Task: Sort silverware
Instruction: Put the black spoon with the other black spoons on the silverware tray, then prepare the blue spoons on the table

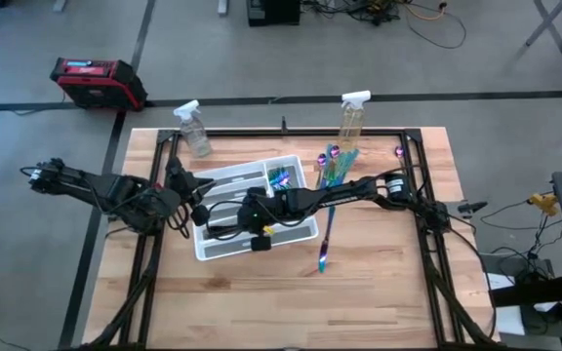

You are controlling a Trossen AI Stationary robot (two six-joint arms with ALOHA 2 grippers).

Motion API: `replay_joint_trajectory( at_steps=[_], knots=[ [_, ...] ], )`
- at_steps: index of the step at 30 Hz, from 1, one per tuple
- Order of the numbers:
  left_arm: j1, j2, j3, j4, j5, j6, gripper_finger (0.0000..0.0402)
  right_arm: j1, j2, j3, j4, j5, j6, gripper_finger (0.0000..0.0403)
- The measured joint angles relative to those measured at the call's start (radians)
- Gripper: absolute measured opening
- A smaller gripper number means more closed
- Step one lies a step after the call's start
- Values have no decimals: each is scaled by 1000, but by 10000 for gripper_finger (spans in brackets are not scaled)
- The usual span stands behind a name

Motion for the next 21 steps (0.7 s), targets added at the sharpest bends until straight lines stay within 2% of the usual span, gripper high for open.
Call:
replay_joint_trajectory(
  at_steps=[6,12,16,21],
  knots=[
    [0,0,0,0,7,0,39,1,-27,0,-62,0,-3,101],
    [0,7,-10,1,81,-23,39,24,-96,-19,-309,2,-3,81],
    [-1,25,-45,4,82,-83,39,37,-164,-110,-354,-2,11,54],
    [-1,64,-108,64,81,-130,39,39,-320,-291,-328,27,87,23]
  ],
)
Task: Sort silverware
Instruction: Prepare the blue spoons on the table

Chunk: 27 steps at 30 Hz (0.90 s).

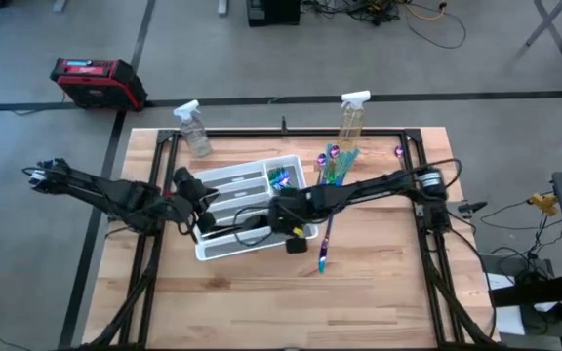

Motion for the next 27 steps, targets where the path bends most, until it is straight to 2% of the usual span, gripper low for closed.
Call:
replay_joint_trajectory(
  at_steps=[5,8,13,17,20,27],
  knots=[
    [1,56,-69,179,-2,6,39,0,-164,-216,31,211,93,8],
    [1,100,-101,286,1,7,39,-4,-246,-346,37,280,130,8],
    [2,199,-142,413,6,8,39,-6,-324,-528,118,278,208,8],
    [2,316,-122,437,32,52,39,-5,-341,-617,190,253,233,8],
    [5,412,-75,440,38,68,39,-5,-340,-642,218,252,233,8],
    [64,628,58,410,203,87,39,-4,-340,-648,249,252,233,9]
  ],
)
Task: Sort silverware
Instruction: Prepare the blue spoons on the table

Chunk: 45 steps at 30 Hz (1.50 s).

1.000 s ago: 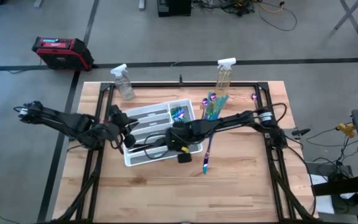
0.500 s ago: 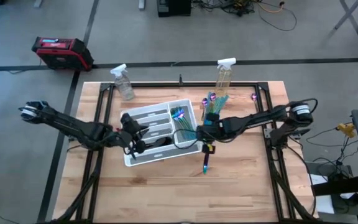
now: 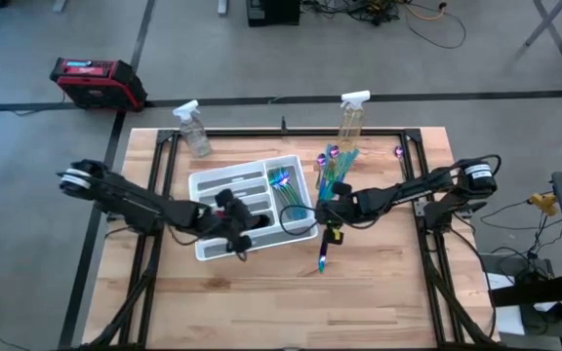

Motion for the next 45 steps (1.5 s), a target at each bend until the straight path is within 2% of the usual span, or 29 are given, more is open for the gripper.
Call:
replay_joint_trajectory(
  at_steps=[8,16,24,31,37,41,45],
  knots=[
    [69,150,98,-41,127,38,39,3,0,0,23,-27,1,8],
    [70,215,173,-12,164,149,39,5,1,-1,31,-27,11,9],
    [71,137,189,-72,135,178,39,6,2,-9,56,-27,5,8],
    [70,61,181,-103,9,159,39,2,87,-41,276,-29,-52,8],
    [70,60,179,-87,3,157,39,7,165,14,355,-128,-67,8],
    [70,61,170,-80,4,151,39,11,155,38,321,-126,-135,8],
    [70,61,168,-61,4,143,39,8,100,53,123,-96,-146,8]
  ],
)
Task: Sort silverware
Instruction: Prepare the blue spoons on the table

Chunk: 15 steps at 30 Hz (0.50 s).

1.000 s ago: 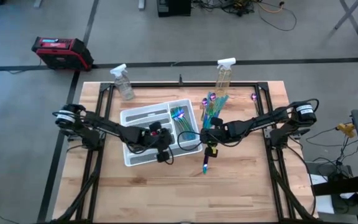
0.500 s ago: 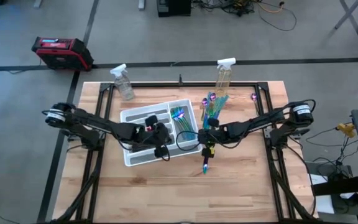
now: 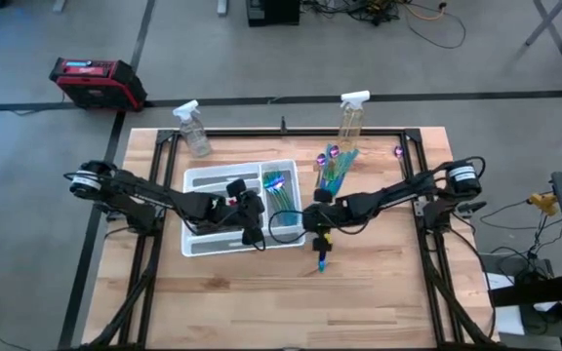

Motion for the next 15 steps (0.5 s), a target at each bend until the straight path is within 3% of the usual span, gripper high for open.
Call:
replay_joint_trajectory(
  at_steps=[6,10,15],
  knots=[
    [-5,7,-14,178,11,-60,39,21,-109,-12,-339,55,121,8],
    [-8,25,-13,308,31,-48,39,56,-196,-47,-322,94,162,8],
    [-8,95,-13,453,34,-31,39,74,-260,-110,-226,275,172,8]
  ],
)
